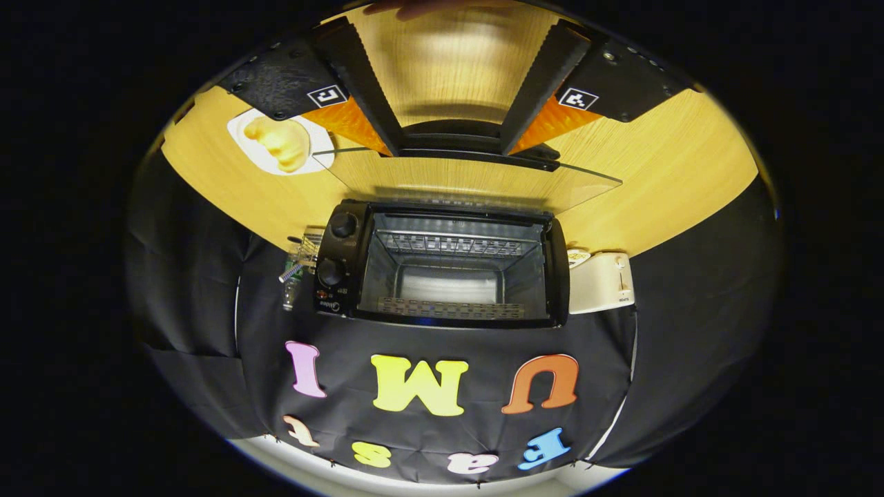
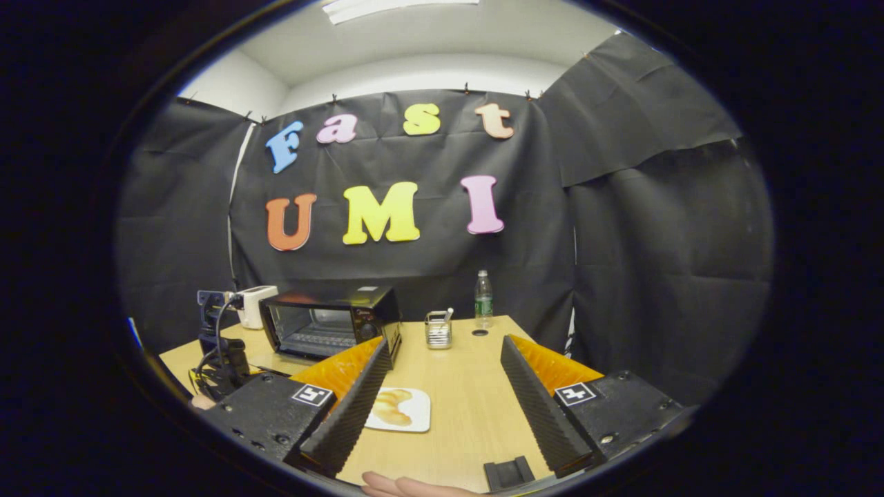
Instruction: Open the electric oven with the left hand, put the food in, and close the electric oven.
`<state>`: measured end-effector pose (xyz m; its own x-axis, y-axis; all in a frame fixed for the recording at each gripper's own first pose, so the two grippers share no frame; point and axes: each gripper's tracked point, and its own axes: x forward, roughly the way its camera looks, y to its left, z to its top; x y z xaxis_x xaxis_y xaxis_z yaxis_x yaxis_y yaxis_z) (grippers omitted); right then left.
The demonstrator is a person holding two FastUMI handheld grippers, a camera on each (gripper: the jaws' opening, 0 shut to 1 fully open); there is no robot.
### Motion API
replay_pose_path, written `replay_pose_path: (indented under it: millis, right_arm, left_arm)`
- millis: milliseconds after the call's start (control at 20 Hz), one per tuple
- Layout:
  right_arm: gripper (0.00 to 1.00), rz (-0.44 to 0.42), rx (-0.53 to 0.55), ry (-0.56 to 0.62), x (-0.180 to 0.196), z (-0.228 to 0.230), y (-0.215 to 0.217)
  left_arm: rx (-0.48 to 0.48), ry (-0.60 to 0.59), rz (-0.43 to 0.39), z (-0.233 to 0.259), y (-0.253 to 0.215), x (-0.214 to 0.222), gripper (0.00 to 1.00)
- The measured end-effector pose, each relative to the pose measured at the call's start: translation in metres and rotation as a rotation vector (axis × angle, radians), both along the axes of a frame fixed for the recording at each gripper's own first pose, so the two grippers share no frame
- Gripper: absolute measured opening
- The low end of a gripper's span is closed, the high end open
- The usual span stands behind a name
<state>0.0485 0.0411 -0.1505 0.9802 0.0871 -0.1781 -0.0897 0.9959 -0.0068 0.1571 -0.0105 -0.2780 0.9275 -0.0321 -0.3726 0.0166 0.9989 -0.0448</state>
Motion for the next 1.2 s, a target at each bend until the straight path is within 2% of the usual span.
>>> replay_pose_path:
  millis: [250,450,600,850,1100,1200]
  right_arm:
    - [1.0,0.023,-0.016,0.117,0.032,-0.048,0.017]
    - [1.0,0.054,-0.041,0.2,0.055,-0.084,0.034]
    - [1.0,0.091,-0.049,0.262,0.071,-0.113,0.052]
    - [1.0,0.154,-0.022,0.398,0.088,-0.167,0.081]
    - [0.96,0.236,-0.089,0.478,0.092,-0.202,0.106]
    - [0.95,0.227,-0.111,0.52,0.091,-0.216,0.105]
  left_arm:
    - [0.027,0.121,-0.024,-0.03,-0.001,-0.006,0.94]
    - [0.04,0.125,-0.034,-0.027,0.002,-0.005,0.94]
    - [-0.016,0.123,-0.035,-0.019,0.007,-0.012,0.94]
    - [-0.047,-0.007,-0.027,0.032,0.031,-0.032,0.94]
    - [-0.023,-0.156,-0.02,0.093,0.06,-0.058,0.93]
    - [-0.015,-0.189,0.004,0.111,0.076,-0.071,0.93]
